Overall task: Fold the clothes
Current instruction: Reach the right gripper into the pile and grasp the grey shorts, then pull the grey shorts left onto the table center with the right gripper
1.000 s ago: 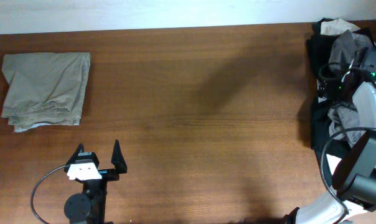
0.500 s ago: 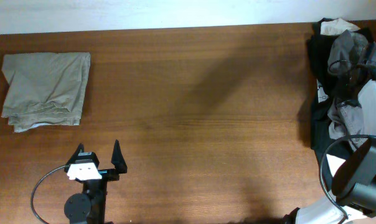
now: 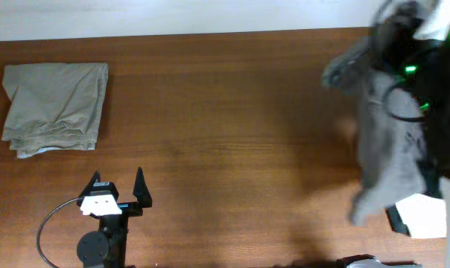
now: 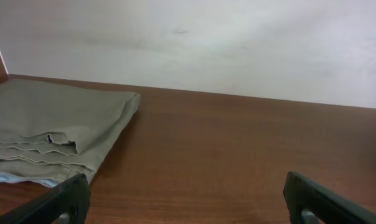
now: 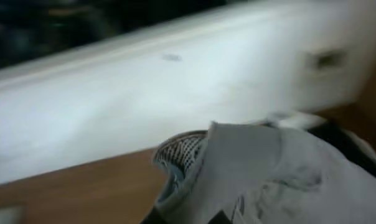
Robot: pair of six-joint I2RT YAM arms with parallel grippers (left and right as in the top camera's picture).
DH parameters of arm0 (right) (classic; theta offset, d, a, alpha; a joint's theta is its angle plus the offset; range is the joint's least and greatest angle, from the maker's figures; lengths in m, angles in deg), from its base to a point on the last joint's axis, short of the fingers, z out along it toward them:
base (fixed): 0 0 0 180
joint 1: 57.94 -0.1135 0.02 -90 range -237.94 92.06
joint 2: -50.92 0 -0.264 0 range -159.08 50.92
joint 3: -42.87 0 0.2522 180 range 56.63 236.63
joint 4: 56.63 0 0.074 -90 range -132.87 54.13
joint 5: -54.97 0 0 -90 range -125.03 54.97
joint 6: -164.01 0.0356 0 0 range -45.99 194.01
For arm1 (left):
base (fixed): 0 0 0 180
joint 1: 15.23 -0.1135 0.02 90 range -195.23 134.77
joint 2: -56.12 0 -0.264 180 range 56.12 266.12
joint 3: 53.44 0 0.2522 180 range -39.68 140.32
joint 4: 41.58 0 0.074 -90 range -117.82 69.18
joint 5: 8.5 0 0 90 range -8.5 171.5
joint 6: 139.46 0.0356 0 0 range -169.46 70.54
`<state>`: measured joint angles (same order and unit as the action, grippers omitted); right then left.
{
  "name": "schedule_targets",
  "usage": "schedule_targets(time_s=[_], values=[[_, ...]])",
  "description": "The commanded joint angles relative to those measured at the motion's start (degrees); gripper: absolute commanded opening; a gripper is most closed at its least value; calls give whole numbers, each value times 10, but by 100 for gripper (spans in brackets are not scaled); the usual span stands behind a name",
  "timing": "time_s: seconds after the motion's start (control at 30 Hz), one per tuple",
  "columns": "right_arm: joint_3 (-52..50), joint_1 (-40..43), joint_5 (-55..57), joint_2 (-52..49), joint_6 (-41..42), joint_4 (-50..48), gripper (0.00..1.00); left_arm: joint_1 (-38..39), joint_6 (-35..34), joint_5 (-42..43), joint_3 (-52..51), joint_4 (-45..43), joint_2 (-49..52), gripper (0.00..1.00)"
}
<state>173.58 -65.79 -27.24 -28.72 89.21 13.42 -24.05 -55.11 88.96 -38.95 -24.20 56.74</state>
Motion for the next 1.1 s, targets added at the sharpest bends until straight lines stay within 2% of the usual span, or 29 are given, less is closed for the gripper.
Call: schedule_targets(time_s=[0.0,0.07,0.1,0.17,0.2,0.23,0.27,0.3,0.33,0.4,0.43,0.47,0.5,0.57,0.7,0.8,0.87,0.93,1.0,1.07], values=[[12,-126,-48,-23,-15,-40,4,-3,-1,2,-2,1,-3,99],[12,-168,-36,-65,-106,-55,4,-3,-1,2,-2,1,-3,99],[12,-169,35,-94,-111,-55,4,-3,-1,2,-2,1,-3,99],[12,-169,263,-135,-79,-63,4,-3,-1,2,-2,1,-3,99],[12,-169,320,-137,-70,-75,4,-3,-1,2,-2,1,-3,99],[13,-176,317,-135,-70,-96,4,-3,-1,2,-2,1,-3,99],[13,-199,289,-132,-70,-116,4,-3,-1,2,-2,1,-3,99],[12,-234,162,-134,-70,-112,4,-3,-1,2,-2,1,-3,99],[12,-268,-48,-145,-70,-104,4,-3,-1,2,-2,1,-3,99],[12,-325,-302,-181,-106,-98,4,-3,-1,2,-2,1,-3,99],[12,-350,-357,-200,-125,-82,56,-3,-1,2,-2,1,-3,99],[12,-357,-346,-211,-124,-64,84,-3,-1,2,-2,1,-3,99],[12,-346,-273,-214,-114,-42,99,-3,-1,2,-2,1,-3,99],[13,-296,-144,-197,-40,4,99,-3,-1,2,-2,1,-3,99],[10,-189,49,-195,83,220,99,-3,-1,2,-2,1,-3,99],[-72,-61,-12,-201,85,232,99,-3,-1,2,-2,1,-3,99],[-176,28,-79,-201,85,191,99,-3,-1,2,-2,1,-3,99],[-295,100,-155,-201,85,78,98,-3,-1,2,-2,1,-3,99],[-392,135,-186,-201,84,-44,91,-3,-1,2,-2,1,-3,99],[-458,133,-197,-202,84,-144,89,-3,-1,2,-2,1,-3,99]])
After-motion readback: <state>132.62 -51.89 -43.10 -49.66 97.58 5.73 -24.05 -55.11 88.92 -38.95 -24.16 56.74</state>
